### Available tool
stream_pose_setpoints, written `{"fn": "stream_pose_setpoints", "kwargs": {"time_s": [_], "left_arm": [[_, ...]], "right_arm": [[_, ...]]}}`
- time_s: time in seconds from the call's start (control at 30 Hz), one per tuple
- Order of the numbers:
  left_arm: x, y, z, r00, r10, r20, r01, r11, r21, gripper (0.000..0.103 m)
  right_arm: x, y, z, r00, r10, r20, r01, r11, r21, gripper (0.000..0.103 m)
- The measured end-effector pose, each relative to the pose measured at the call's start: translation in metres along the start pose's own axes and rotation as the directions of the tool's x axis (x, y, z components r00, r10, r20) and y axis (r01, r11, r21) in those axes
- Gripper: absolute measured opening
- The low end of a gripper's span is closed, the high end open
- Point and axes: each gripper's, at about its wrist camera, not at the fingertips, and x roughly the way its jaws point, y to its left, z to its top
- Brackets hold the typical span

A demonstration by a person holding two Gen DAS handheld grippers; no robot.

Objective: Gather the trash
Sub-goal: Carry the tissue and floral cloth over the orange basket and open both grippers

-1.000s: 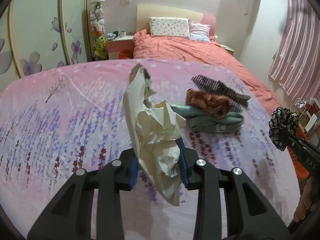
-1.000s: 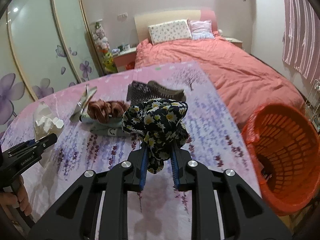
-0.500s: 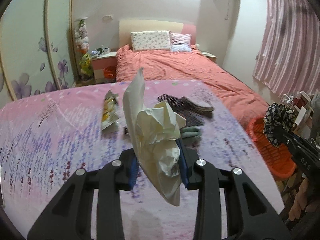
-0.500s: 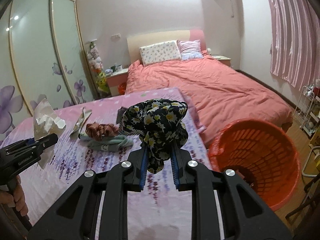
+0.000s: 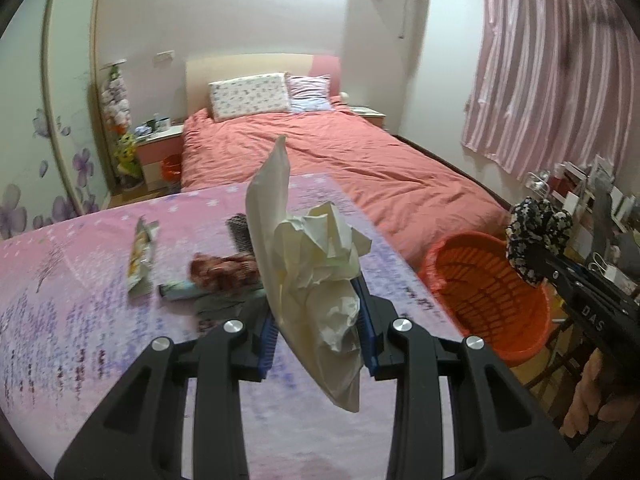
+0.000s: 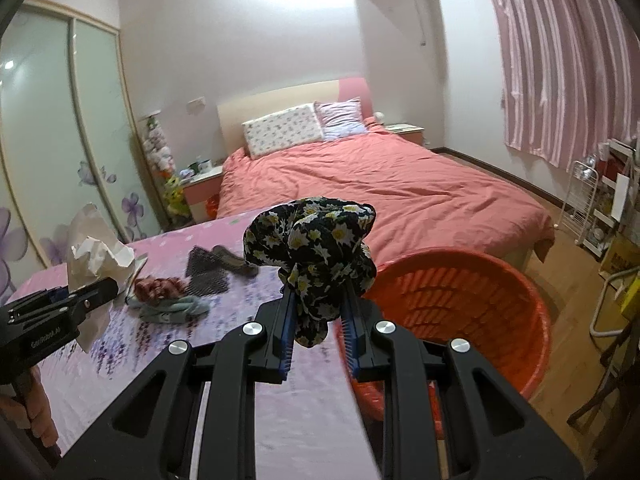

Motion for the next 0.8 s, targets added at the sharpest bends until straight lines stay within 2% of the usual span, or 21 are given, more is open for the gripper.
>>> {"fn": "stream_pose_setpoints", "kwargs": {"time_s": [0.3,0.47,0.8], "left_arm": [[0.017,-0.050,0.006,0.993,-0.115,-0.001,0.115,0.993,0.033,0.034],[0.031,-0.085,0.009,0.983,-0.185,-0.013,0.185,0.981,0.057,0.034],[0.071,-0.150,0.010,0.960,-0.270,-0.071,0.277,0.954,0.113,0.034]], "right_arm": [[-0.002,-0.038,0.000,0.998,-0.055,0.018,0.053,0.997,0.063,0.021],[0.000,-0.057,0.000,0.997,-0.081,0.018,0.079,0.993,0.092,0.021],[0.016,-0.096,-0.001,0.994,-0.112,-0.005,0.112,0.980,0.166,0.021]]}}
